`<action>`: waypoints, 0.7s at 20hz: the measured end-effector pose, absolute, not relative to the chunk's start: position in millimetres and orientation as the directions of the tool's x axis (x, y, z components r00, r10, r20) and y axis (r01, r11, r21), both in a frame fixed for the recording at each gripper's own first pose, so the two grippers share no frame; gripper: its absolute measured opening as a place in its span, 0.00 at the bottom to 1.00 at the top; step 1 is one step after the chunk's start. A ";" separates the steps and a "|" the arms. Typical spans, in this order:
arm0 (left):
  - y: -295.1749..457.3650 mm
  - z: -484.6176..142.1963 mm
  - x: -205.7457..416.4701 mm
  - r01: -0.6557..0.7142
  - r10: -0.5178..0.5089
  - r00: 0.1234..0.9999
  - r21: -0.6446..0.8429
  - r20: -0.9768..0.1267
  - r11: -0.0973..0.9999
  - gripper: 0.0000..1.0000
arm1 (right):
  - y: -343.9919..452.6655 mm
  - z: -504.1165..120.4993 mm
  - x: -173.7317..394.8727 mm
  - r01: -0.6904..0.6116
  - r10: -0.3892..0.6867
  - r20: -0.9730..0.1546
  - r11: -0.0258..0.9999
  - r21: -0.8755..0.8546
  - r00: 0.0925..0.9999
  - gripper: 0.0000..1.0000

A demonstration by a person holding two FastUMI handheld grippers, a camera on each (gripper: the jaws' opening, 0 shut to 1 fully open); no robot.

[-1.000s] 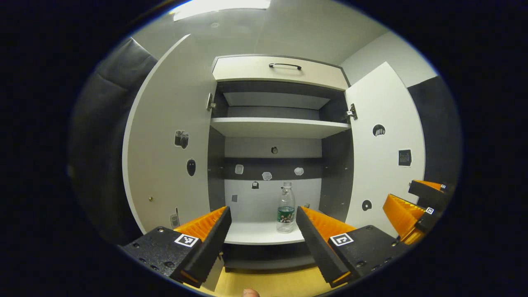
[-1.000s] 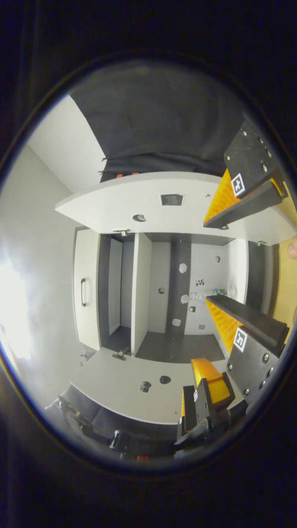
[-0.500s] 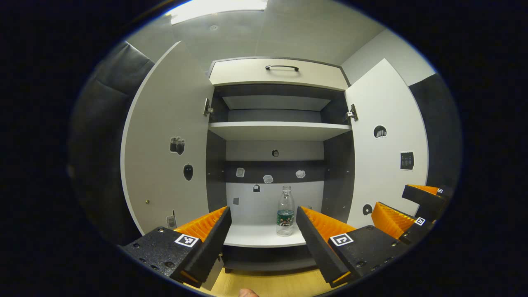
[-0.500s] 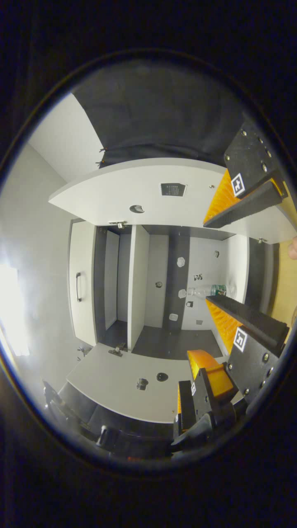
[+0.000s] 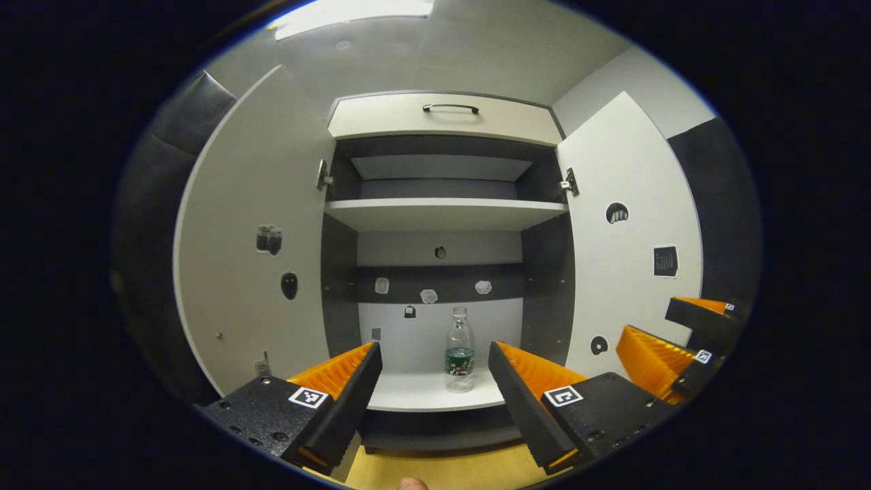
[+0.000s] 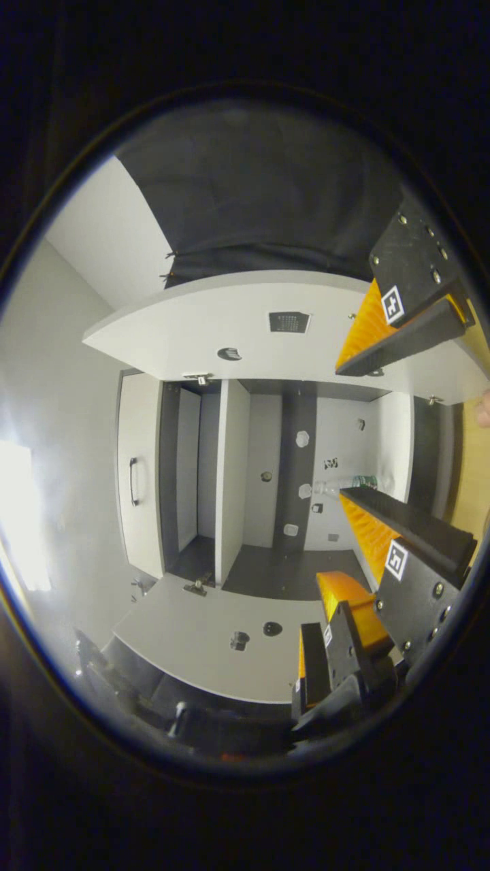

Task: Grasp the bottle in the cabinet with the left hand and place it on the coaster, then close the right door with the right hand and the left door with the left hand.

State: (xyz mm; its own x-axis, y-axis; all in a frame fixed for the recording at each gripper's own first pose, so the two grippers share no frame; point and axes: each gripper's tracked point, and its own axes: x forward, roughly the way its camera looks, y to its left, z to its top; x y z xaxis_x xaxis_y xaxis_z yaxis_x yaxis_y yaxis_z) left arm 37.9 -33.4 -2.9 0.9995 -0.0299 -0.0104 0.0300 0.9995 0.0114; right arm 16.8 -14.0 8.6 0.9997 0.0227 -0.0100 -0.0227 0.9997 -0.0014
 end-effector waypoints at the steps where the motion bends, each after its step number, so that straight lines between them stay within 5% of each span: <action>1: -35.6 -8.2 51.1 0.040 -0.040 0.999 0.003 -0.019 0.999 0.99 | -16.9 11.4 14.1 -0.010 0.010 -0.005 1.000 -0.003 1.000 0.99; 14: -68.6 -96.1 242.2 0.097 -0.102 0.983 -0.037 -0.154 0.995 1.00 | -127.8 25.8 -38.1 0.355 -0.355 0.022 0.928 -0.109 0.935 0.99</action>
State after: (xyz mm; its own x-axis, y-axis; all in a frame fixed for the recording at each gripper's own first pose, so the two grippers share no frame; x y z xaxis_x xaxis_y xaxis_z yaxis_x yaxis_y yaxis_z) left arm 242.2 -68.6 -96.1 0.9828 -0.1016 -0.1544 0.0970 0.9946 -0.0371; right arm -38.1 -127.8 25.8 0.9346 -0.3551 0.0219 0.3553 0.9283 -0.1094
